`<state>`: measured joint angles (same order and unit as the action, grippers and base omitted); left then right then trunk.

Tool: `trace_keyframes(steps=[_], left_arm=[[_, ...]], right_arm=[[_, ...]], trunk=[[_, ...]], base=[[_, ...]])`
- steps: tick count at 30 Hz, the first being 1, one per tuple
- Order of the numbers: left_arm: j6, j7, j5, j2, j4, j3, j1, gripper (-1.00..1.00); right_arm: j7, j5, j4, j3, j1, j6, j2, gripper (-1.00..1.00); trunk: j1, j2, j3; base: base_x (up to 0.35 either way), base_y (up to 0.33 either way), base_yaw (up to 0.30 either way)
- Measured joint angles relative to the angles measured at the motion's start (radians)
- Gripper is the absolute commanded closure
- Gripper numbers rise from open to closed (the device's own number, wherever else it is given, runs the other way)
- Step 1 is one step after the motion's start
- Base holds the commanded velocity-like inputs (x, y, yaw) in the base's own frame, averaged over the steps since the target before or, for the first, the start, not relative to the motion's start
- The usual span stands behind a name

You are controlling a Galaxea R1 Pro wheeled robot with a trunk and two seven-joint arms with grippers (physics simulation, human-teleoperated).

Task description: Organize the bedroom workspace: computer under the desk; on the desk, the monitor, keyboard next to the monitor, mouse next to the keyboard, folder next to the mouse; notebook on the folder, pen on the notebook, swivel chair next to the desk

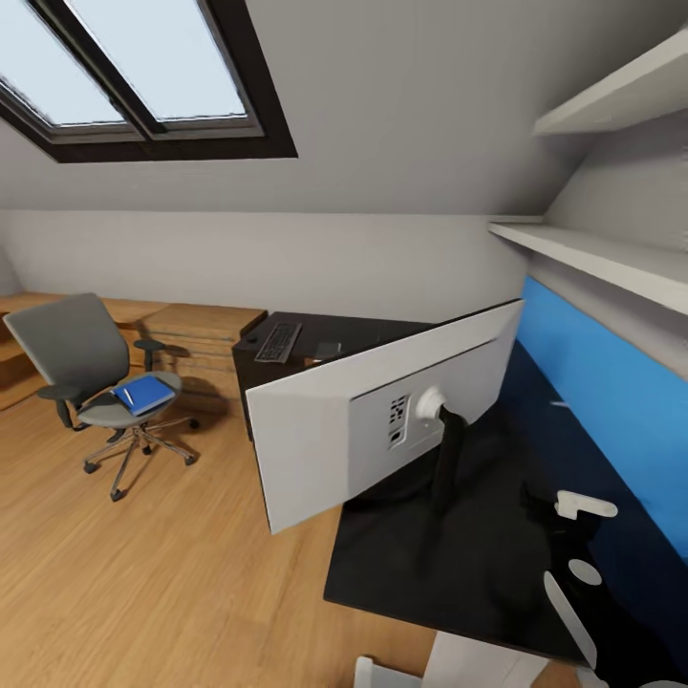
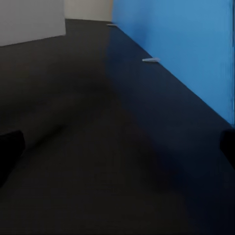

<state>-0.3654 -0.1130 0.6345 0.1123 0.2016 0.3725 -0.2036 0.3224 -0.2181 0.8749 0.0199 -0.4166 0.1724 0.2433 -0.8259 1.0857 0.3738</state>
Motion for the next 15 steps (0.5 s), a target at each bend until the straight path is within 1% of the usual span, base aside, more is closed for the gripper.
trace_keyframes(steps=[4, 6, 15], left_arm=[[0.0, 0.0, 0.0, -0.002, 0.0, 0.002, 0.0, -1.0], [0.0, 0.0, 0.0, -0.002, 0.0, 0.002, 0.0, -1.0], [-0.001, -0.001, 0.0, -0.004, 0.0, 0.002, 0.0, -1.0]], right_arm=[[0.0, 0.0, 0.002, 0.0, 0.0, 0.002, 0.0, -1.0], [0.001, 0.0, 0.002, 0.001, 0.0, 0.003, -0.001, -1.0], [0.003, 0.0, 0.001, 0.0, 0.0, 0.003, -0.002, -1.0]], trunk=[[0.0, 0.0, 0.0], [0.0, 0.0, 0.0], [0.0, 0.0, 0.0]], base=[[-0.001, -0.244, 0.0], [0.0, -0.096, 0.123], [0.0, -0.018, 0.242]])
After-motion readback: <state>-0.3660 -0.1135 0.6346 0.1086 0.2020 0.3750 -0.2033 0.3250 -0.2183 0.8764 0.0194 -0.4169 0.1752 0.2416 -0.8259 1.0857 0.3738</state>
